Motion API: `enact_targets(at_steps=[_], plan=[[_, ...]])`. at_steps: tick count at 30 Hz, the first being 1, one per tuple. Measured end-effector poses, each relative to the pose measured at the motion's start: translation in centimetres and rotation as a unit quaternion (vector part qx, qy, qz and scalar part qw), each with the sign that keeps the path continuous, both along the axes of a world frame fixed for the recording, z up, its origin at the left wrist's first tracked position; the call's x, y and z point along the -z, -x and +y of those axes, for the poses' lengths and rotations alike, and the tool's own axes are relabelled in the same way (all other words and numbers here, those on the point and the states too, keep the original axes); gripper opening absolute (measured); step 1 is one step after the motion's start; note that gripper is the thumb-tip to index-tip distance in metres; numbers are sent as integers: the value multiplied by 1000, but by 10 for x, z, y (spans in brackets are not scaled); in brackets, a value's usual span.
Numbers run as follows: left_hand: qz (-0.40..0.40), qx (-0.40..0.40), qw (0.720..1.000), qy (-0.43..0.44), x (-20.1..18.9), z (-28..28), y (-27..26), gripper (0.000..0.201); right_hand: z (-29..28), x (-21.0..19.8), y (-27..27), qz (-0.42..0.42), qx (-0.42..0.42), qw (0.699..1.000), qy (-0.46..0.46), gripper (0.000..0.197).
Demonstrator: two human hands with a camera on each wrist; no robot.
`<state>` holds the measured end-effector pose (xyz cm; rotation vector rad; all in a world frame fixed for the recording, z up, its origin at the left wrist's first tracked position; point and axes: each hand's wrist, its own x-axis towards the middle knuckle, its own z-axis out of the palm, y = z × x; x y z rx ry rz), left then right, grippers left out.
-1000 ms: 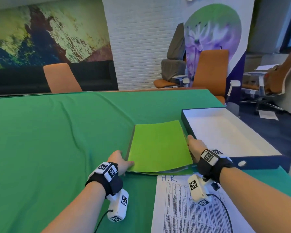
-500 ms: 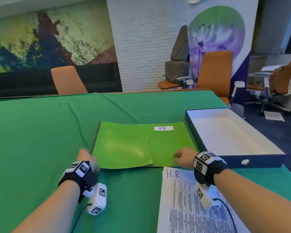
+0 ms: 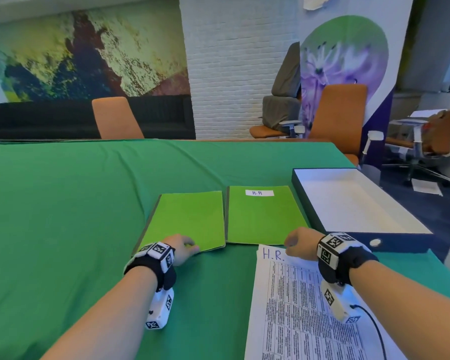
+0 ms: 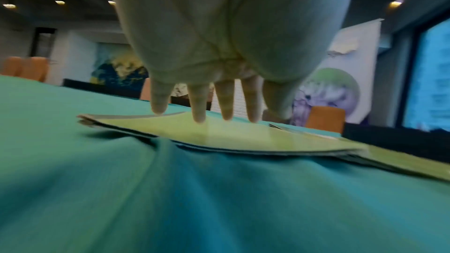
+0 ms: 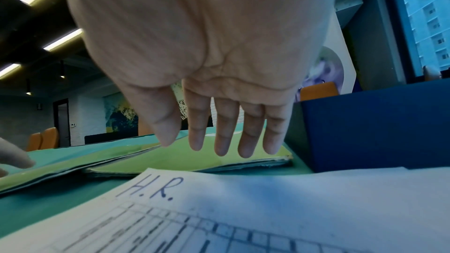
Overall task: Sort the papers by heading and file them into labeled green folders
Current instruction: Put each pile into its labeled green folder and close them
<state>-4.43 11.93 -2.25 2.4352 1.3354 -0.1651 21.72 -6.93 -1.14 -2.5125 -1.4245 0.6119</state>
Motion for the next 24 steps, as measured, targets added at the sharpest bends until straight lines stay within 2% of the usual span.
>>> enact_targets(at_steps=[2, 6, 10, 12, 15, 17, 20, 24], plan=[[33, -14, 999, 5, 4, -3, -3, 53, -11, 2, 0, -11, -11, 1000, 18, 40], [43, -63, 997, -4, 6, -5, -3, 56, -33, 1, -3, -24, -2, 999, 37, 44], [-28, -43, 997, -58, -6, -33, -24, 40, -51, 1, -8, -43, 28, 997, 49, 53], [-57, -15, 998, 2, -9, -59, -42, 35, -61, 1, -10, -68, 48, 994, 65, 58], [-64, 21, 989, 135, -2, -99, -66, 40, -77, 3, -5, -84, 60, 990, 101, 56], [-49, 38, 990, 128, 3, -122, -79, 35, -87, 7, -1, -76, 46, 990, 111, 56], [-50, 38, 995, 82, 8, -144, -89, 43, -101, 11, -1, -43, 46, 994, 84, 65], [-119, 11, 989, 91, 13, -144, -81, 22, -117, 10, -7, 17, 103, 994, 27, 80]])
